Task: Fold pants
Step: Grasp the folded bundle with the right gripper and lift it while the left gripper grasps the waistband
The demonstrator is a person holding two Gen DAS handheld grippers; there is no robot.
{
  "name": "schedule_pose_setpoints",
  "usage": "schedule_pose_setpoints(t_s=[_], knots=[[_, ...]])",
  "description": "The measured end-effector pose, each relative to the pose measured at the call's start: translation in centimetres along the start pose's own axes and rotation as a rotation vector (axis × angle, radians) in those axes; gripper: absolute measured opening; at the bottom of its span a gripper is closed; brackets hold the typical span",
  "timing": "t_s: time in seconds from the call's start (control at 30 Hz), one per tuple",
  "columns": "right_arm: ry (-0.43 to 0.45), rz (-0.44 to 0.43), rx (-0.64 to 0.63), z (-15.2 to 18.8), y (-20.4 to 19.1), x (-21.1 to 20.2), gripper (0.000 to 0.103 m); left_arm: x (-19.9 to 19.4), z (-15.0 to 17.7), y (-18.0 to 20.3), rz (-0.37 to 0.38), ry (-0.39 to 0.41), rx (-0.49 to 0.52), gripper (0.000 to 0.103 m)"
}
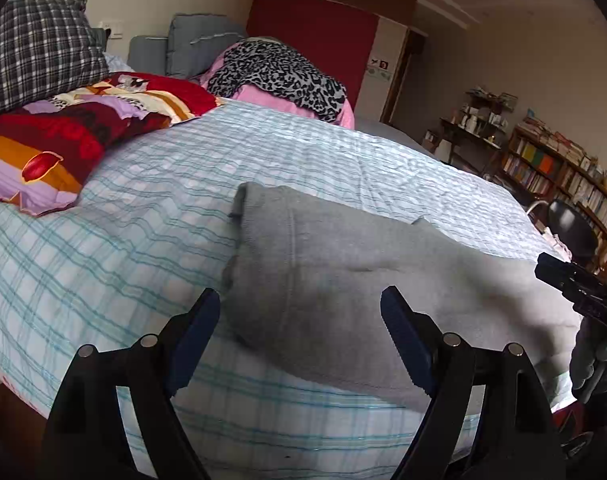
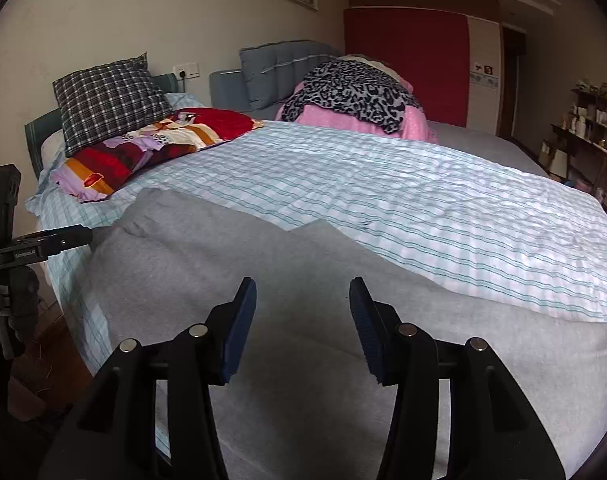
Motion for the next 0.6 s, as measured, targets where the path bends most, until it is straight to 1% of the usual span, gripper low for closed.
schedule_pose_setpoints(t_s=[0.07,0.1,0.27,0.4,0.47,0.5,0.53,0.6], knots=[[-0.012,-0.081,-0.045,-0.9,-3.2,1.9,0.057,-0.4,0.1,-1.8,-0.029,0.002,-0.032,0.082],[-0.016,-0.126,-0.077,-1.2,-4.9,2.8,0.058,-0.7,0.2,-2.8,-0.047,0.008,-0.047,0.082],[-0.038,-0.313,-0.273,-1.8,-14.3,6.4,0.058,-1.8,0.4,-6.1,-0.105,0.033,-0.093,0.082],[-0.039,-0.413,-0.437,-0.9,-20.4,8.3,0.059,-2.2,0.9,-8.0,-0.120,0.027,-0.110,0.082],[-0.056,-0.423,-0.499,-0.5,-22.3,9.4,0.059,-2.1,1.2,-8.7,-0.120,0.023,-0.117,0.082],[-0.065,-0.416,-0.533,-0.3,-23.2,9.9,0.062,-2.1,1.3,-9.1,-0.120,0.019,-0.121,0.082],[-0.073,-0.388,-0.568,0.0,-23.8,10.6,0.065,-2.1,1.4,-9.3,-0.118,0.018,-0.126,0.082],[-0.091,-0.327,-0.628,0.5,-24.7,11.9,0.066,-2.0,1.5,-9.7,-0.114,0.015,-0.135,0.082]])
Point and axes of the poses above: each gripper's, at about its wrist camera, not at the fingertips, and x roughly the way its jaws point, y to its right, z to its underside, the point moved 1 cm from there along x, roughly the way its jaws point, and after that the axes turned 3 degrees about y, right-handed, at the moved point
